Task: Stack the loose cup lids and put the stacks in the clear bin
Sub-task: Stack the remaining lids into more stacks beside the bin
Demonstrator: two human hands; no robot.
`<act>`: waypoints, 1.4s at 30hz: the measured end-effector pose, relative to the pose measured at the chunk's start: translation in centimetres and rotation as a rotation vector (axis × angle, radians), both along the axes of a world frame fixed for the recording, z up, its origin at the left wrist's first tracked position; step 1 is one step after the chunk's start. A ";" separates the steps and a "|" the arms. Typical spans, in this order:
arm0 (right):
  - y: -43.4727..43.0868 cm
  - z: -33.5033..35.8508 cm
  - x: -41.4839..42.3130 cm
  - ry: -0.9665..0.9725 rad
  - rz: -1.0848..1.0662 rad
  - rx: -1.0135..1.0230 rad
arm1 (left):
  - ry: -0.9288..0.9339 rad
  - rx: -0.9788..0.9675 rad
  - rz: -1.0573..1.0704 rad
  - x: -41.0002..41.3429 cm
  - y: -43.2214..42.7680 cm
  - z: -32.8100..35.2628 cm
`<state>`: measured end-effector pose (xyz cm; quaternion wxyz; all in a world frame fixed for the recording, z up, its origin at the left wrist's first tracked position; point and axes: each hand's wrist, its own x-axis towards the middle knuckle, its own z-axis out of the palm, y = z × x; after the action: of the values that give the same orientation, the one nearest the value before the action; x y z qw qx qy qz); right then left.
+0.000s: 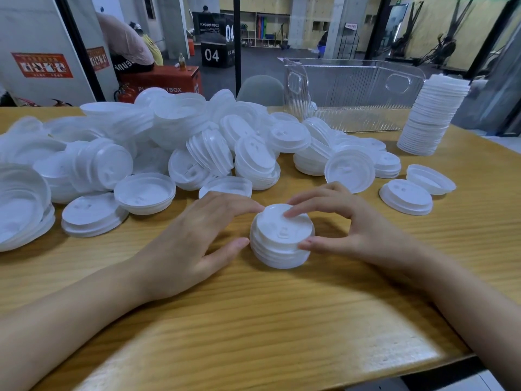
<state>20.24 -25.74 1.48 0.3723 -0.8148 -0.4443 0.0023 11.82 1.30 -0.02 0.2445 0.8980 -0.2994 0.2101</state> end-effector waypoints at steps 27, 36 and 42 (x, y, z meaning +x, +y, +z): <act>-0.9 0.0 2.5 -0.187 -0.605 -0.445 | 0.014 0.031 -0.013 0.2 0.1 -0.3; 0.0 -0.5 3.5 -0.295 -0.637 -0.587 | 0.005 0.037 -0.023 0.2 0.1 -0.4; -0.1 0.0 1.9 -0.012 -0.412 0.246 | 0.001 0.023 -0.018 0.2 0.2 -0.4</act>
<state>22.15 -25.87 1.49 0.4589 -0.8367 -0.2677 -0.1330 11.98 1.46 -0.38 0.2363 0.8981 -0.3096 0.2044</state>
